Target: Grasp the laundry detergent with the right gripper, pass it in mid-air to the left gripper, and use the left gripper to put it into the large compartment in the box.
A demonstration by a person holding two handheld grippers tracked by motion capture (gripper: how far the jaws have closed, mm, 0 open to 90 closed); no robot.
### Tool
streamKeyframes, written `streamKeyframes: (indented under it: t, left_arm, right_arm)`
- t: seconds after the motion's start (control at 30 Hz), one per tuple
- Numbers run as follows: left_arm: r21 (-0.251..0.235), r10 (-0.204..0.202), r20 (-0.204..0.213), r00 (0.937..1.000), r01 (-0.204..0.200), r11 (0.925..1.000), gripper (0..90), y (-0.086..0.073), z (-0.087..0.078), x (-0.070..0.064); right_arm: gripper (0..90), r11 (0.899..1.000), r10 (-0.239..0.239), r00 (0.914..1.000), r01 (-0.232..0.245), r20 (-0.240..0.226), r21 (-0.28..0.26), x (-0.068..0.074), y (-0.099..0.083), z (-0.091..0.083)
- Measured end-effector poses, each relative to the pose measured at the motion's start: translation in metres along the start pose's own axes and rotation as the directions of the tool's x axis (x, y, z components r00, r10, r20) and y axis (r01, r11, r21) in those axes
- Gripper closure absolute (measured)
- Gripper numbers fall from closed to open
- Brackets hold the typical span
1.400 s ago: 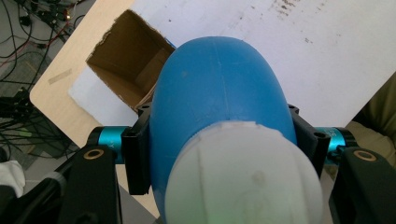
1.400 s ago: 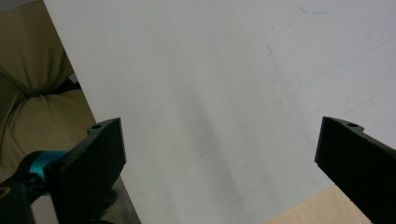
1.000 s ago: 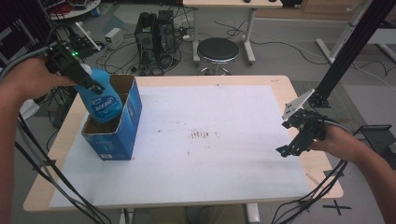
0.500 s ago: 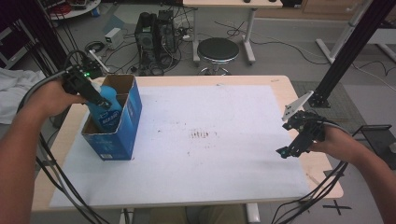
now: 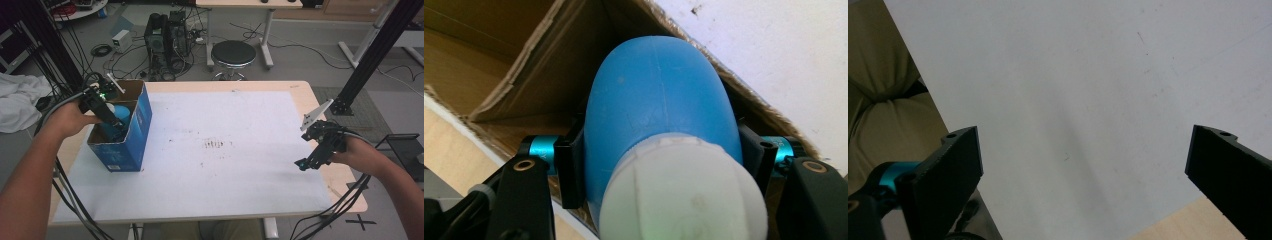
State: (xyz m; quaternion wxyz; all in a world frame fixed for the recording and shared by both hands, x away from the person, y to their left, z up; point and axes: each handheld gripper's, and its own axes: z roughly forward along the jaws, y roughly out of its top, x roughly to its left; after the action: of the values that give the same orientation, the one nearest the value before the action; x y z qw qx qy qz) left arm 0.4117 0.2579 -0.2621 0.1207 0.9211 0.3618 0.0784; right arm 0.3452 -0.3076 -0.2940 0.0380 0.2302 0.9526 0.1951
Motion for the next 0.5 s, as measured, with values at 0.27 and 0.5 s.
streamKeyframes:
  t: [0.27, 0.5]
  left_arm:
    - [0.010, -0.003, 0.005, 1.0000, 0.003, 0.9999, 37.4, -0.004, 0.012, 0.004]
    - [0.085, 0.068, 0.020, 0.9975, -0.069, 0.9939, 37.4, -0.005, 0.018, 0.009]
  right_arm:
    - [0.8, 1.000, 0.004, 1.0000, -0.004, -0.003, 0.008, 0.000, -0.002, 0.004]
    - [0.9, 1.000, 0.011, 0.9999, -0.011, -0.006, 0.002, 0.000, -0.003, 0.005]
